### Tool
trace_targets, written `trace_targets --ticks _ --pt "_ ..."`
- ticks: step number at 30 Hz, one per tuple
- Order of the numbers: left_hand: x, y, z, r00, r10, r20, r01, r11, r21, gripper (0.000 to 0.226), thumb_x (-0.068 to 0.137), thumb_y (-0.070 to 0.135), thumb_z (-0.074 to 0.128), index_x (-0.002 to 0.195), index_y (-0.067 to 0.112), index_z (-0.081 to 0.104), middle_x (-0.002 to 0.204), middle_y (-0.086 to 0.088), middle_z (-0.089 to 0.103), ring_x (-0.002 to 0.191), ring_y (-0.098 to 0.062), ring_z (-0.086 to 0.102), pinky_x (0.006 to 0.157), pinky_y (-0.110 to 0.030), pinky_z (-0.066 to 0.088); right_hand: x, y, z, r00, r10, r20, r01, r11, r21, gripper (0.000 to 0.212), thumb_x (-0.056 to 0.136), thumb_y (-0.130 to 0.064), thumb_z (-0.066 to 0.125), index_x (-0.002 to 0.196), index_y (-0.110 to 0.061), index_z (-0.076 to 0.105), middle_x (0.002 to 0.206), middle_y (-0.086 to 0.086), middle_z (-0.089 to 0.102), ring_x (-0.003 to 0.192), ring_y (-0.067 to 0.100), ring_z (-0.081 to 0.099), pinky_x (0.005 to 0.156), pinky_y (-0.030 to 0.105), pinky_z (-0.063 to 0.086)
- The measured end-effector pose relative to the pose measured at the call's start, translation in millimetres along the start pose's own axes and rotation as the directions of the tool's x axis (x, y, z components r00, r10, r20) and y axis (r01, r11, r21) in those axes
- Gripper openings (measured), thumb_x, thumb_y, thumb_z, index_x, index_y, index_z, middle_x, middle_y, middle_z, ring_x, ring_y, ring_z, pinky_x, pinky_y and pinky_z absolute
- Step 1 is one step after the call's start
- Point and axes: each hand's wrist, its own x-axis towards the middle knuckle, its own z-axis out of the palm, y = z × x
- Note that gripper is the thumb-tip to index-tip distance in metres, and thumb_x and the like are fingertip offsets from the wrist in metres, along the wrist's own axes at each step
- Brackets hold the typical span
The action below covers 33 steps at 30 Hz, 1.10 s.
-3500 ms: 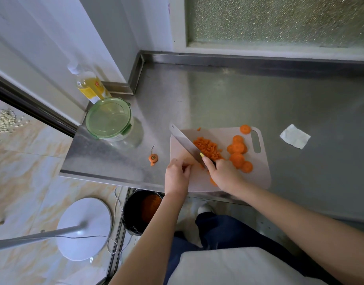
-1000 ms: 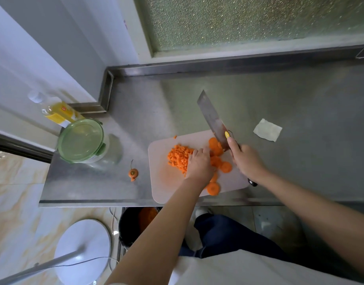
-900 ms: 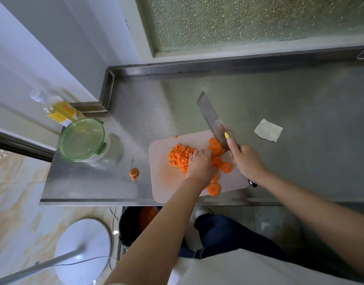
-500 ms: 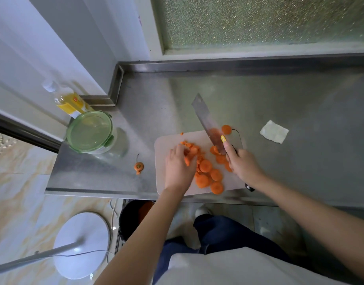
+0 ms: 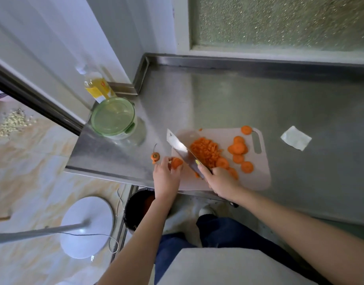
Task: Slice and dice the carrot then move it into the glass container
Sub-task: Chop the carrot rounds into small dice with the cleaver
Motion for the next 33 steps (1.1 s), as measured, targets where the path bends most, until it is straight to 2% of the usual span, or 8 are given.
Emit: trace_targets --ticks 3,7,11,17,23,27,30,33 --pt "-1 3 1 0.998 -0.039 0.047 0.041 0.998 -0.056 0.02 0.084 0.019 0.067 0.101 0.012 0.059 0.089 0.001 0.056 0.085 -0.019 0.052 0.074 -0.029 0.043 4 3 -3 0.997 0.0 -0.081 -0.002 1.0 -0.02 0.063 0.098 -0.053 0.032 0.052 -0.012 0.046 0.059 0.009 0.055 0.061 0.023 0.055 0.063 0.032 0.043" --pt "0 12 7 0.996 -0.041 0.077 0.05 0.991 -0.122 0.016 0.085 0.018 0.067 0.097 0.012 0.058 0.087 0.001 0.059 0.081 -0.016 0.054 0.071 -0.024 0.04 6 7 -11 0.987 -0.008 -0.162 0.008 1.0 0.0 0.061 0.099 -0.048 0.034 0.049 -0.014 0.037 0.048 0.002 0.04 0.053 0.023 0.045 0.052 0.029 0.03" --pt "2 16 17 0.988 -0.021 0.151 0.039 0.992 -0.118 0.012 0.087 0.016 0.064 0.096 0.013 0.056 0.093 -0.001 0.058 0.084 -0.015 0.052 0.068 -0.017 0.034 5 10 -7 0.988 -0.057 -0.147 0.054 0.998 -0.025 0.06 0.098 -0.049 0.034 0.048 -0.017 0.038 0.048 0.0 0.042 0.053 0.021 0.047 0.056 0.03 0.036" --pt "1 14 21 0.984 -0.015 0.177 0.034 0.994 -0.104 0.022 0.085 0.008 0.062 0.106 0.01 0.059 0.105 -0.004 0.057 0.094 -0.02 0.053 0.081 -0.022 0.038 -1 9 -3 0.99 -0.067 -0.127 0.053 0.992 -0.111 0.059 0.097 -0.052 0.034 0.051 -0.018 0.047 0.06 0.006 0.058 0.068 0.025 0.06 0.071 0.033 0.047" --pt "-2 17 19 0.992 -0.045 0.116 0.056 0.994 -0.096 0.023 0.091 0.014 0.057 0.112 0.007 0.058 0.11 -0.008 0.053 0.096 -0.021 0.052 0.081 -0.021 0.036 -5 5 -9 0.994 -0.043 -0.099 0.035 0.996 -0.08 0.06 0.098 -0.052 0.033 0.052 -0.015 0.045 0.057 0.005 0.054 0.064 0.024 0.057 0.067 0.033 0.045" --pt "-1 19 18 0.985 -0.097 0.144 0.1 0.995 -0.009 0.04 0.094 0.015 0.052 0.133 0.007 0.047 0.122 -0.011 0.041 0.107 -0.023 0.047 0.092 -0.024 0.037 -5 3 -11 0.995 -0.025 -0.101 0.034 0.996 0.082 0.061 0.097 -0.053 0.033 0.056 -0.009 0.044 0.052 0.006 0.045 0.052 0.022 0.047 0.056 0.037 0.037" --pt "-2 20 18 0.994 -0.007 0.111 -0.006 0.993 0.115 0.046 0.096 0.017 0.047 0.14 0.008 0.037 0.129 -0.012 0.038 0.122 -0.028 0.037 0.102 -0.031 0.031 -7 -3 -16 0.993 0.012 -0.121 0.013 0.979 0.205 0.058 0.097 -0.053 0.032 0.059 -0.01 0.041 0.047 0.001 0.036 0.043 0.016 0.036 0.049 0.029 0.029" --pt "-11 26 18 0.947 0.283 0.155 -0.296 0.953 0.07 0.056 0.099 0.035 0.03 0.147 0.006 0.025 0.153 -0.006 0.024 0.142 -0.021 0.019 0.115 -0.023 0.012 -9 -13 -21 0.987 0.113 -0.113 -0.056 0.906 0.42 0.055 0.098 -0.053 0.032 0.063 -0.01 0.038 0.044 -0.002 0.026 0.035 0.012 0.026 0.038 0.02 0.021"
